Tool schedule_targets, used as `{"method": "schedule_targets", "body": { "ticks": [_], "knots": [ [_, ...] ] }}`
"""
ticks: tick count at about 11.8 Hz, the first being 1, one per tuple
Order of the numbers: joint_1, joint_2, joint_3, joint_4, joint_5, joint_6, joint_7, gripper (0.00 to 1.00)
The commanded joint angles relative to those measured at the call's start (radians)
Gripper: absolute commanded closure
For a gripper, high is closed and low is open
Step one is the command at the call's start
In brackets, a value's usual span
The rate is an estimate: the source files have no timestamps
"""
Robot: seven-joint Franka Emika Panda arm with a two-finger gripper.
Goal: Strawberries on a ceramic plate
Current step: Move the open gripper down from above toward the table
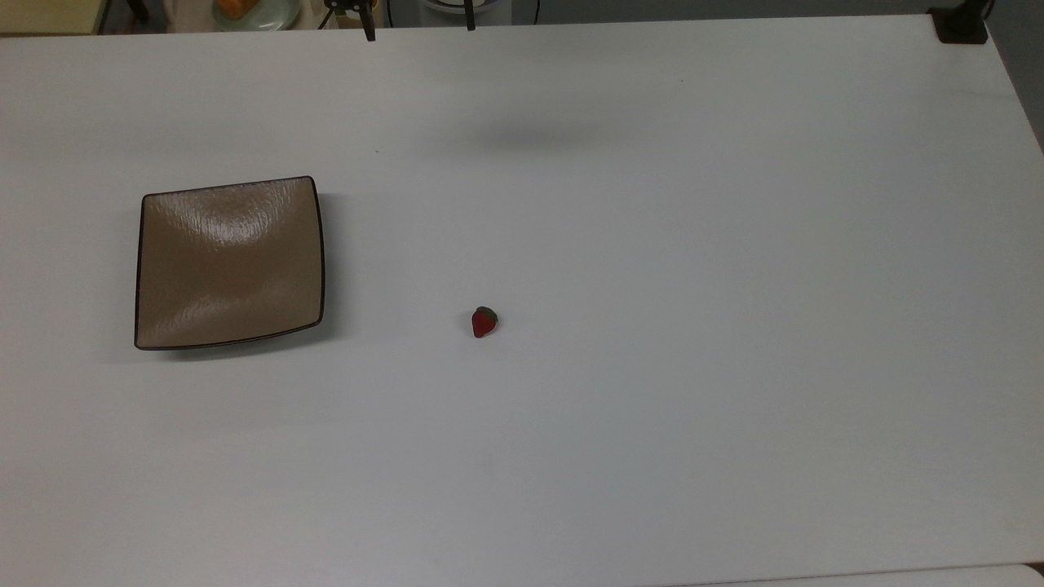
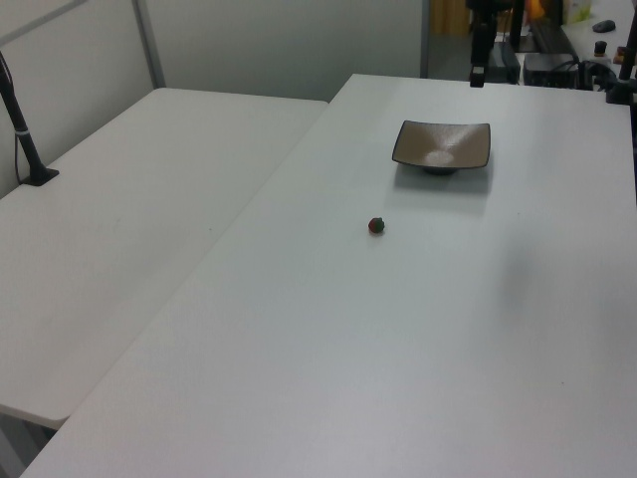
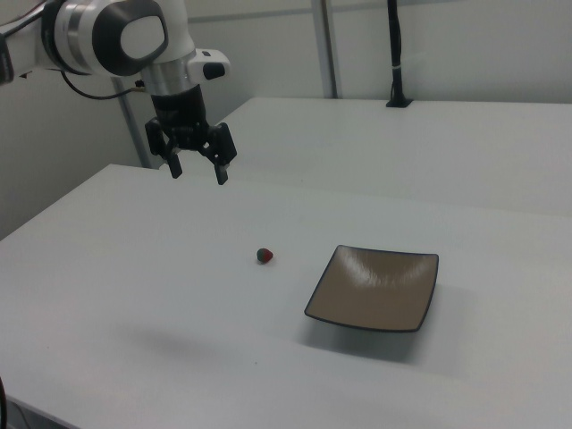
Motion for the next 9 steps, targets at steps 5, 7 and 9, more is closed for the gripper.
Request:
{"method": "schedule_targets", "body": {
  "ticks": [5, 7, 9],
  "knots": [
    [0.024, 0.014, -0.019, -0.026, 0.024, 0.038, 0.010, 0.00],
    [0.027, 0.055, -0.019, 0.007, 0.024, 0.038, 0.010, 0.00],
    [0.027, 0.106, -0.019, 0.046, 0.023, 0.038, 0.008, 0.00]
  ]
}}
